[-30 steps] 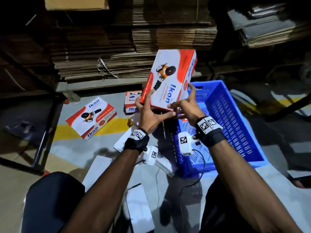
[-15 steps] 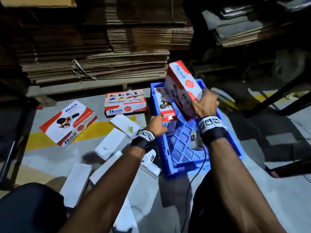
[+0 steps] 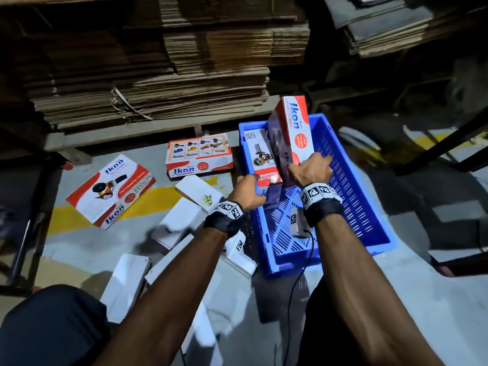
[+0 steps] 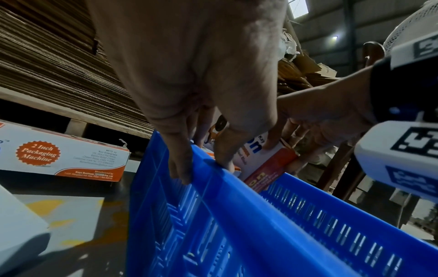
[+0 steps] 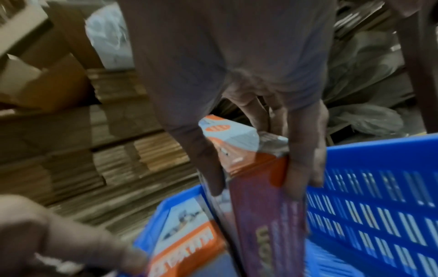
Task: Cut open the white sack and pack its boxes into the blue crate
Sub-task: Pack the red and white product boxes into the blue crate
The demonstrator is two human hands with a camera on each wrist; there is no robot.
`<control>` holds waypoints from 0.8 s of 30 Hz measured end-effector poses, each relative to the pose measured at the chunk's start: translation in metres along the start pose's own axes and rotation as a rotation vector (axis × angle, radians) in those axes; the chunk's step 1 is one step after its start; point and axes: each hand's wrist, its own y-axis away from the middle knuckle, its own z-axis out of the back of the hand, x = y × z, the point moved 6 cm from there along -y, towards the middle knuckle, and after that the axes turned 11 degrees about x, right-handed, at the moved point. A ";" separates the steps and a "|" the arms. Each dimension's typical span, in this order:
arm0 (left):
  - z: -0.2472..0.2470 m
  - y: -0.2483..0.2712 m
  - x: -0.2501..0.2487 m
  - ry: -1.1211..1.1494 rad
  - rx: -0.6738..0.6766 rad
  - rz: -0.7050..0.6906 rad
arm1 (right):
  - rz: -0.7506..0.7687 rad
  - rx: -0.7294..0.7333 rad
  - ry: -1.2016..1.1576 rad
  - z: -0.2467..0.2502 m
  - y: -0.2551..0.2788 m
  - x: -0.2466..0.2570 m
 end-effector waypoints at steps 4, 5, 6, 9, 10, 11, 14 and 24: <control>-0.002 -0.007 0.003 0.001 0.010 0.026 | -0.010 -0.016 0.056 0.004 -0.005 -0.005; -0.001 -0.008 0.004 -0.004 0.014 0.029 | -0.018 -0.001 0.069 0.002 -0.008 -0.006; -0.001 -0.011 0.005 -0.016 0.016 0.025 | -0.016 0.031 0.069 -0.004 -0.011 -0.008; -0.001 -0.015 0.008 -0.041 0.021 0.031 | 0.050 0.171 0.060 -0.029 -0.025 -0.014; -0.002 -0.016 0.008 -0.050 0.023 0.024 | 0.059 0.226 0.048 -0.036 -0.029 -0.017; -0.003 -0.017 0.008 -0.058 0.021 0.019 | 0.066 0.278 0.034 -0.041 -0.031 -0.019; -0.005 -0.019 0.008 -0.089 0.025 0.018 | 0.143 0.368 -0.009 -0.045 -0.031 -0.016; -0.010 -0.023 0.019 -0.031 0.035 0.007 | 0.198 0.270 0.317 -0.050 -0.005 0.015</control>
